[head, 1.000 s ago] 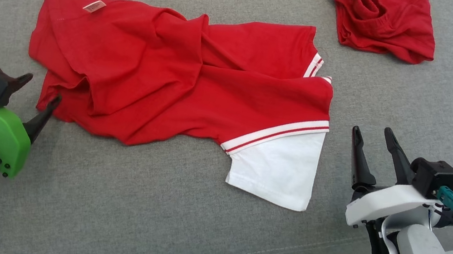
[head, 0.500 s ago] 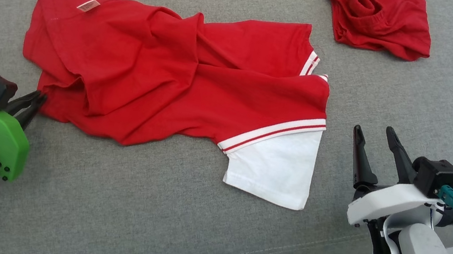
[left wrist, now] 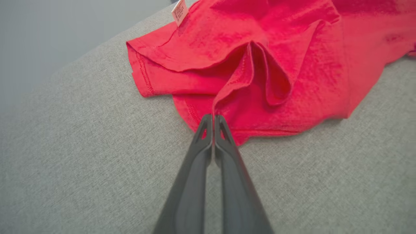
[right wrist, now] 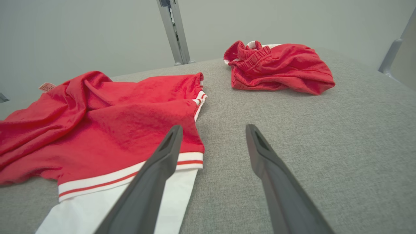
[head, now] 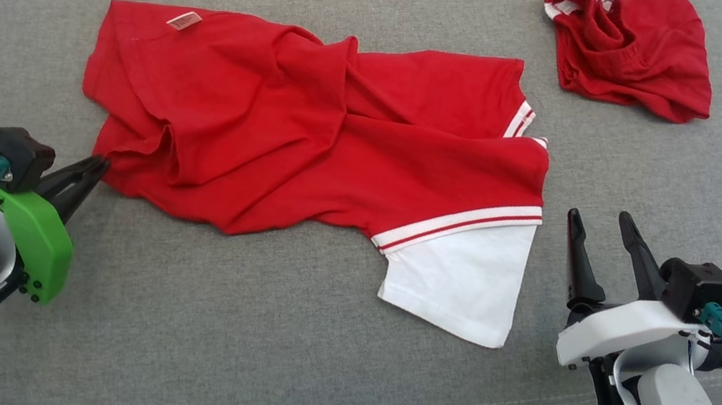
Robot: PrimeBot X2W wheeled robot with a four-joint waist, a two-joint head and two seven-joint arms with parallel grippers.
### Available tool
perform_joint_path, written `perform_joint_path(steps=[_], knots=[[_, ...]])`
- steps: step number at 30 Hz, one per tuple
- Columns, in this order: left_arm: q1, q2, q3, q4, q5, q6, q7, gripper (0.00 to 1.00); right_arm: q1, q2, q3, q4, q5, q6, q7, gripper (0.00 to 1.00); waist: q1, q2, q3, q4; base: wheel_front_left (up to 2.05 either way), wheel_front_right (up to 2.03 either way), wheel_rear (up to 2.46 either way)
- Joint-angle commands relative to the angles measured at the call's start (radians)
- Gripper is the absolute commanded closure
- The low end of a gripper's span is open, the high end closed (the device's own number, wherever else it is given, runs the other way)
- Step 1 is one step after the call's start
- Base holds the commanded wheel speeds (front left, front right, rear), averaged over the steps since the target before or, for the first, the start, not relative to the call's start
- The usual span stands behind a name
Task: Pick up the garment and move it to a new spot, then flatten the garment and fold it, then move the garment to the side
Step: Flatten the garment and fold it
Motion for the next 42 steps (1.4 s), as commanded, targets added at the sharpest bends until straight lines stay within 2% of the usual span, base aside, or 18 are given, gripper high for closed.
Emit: perform_joint_path(steps=[1,8,16,21,26,37,42], knots=[[0.028,0.000,-0.003,-0.010,0.000,0.001,-0.013,1.00,0.020,-0.006,-0.005,0.005,0.001,0.000,-0.004,0.00,0.0000,0.0000,-0.021,0.027,0.00,0.00,0.00],[0.101,-0.003,0.027,-0.080,0.000,0.002,-0.023,1.00,0.037,-0.008,-0.010,0.012,0.004,0.000,-0.004,0.00,0.0000,0.0000,-0.052,0.071,0.00,0.00,0.00],[0.248,0.018,0.182,-0.265,0.048,0.071,-0.022,1.00,0.059,-0.014,-0.016,0.017,0.007,0.000,-0.004,0.00,0.0000,0.0000,-0.078,0.131,0.00,0.00,0.00],[0.355,0.033,0.282,-0.360,0.076,0.096,-0.023,1.00,0.063,-0.019,-0.022,0.018,0.008,0.000,-0.004,0.00,0.0000,0.0000,-0.088,0.156,0.00,0.00,0.00],[0.449,0.015,0.350,-0.418,0.092,0.120,-0.023,1.00,0.066,-0.019,-0.023,0.022,0.007,0.000,-0.004,0.00,0.0000,0.0000,-0.092,0.171,0.00,0.00,0.00],[0.579,-0.052,0.419,-0.370,0.124,0.115,-0.023,1.00,0.064,-0.029,-0.021,0.042,0.016,0.000,-0.002,0.00,0.0000,0.0000,-0.089,0.174,0.00,0.00,0.00],[0.602,-0.113,0.475,-0.304,0.162,0.104,-0.023,1.00,0.058,-0.029,-0.011,0.056,0.018,0.000,0.003,0.00,0.0000,0.0000,-0.094,0.176,0.00,0.00,0.00]])
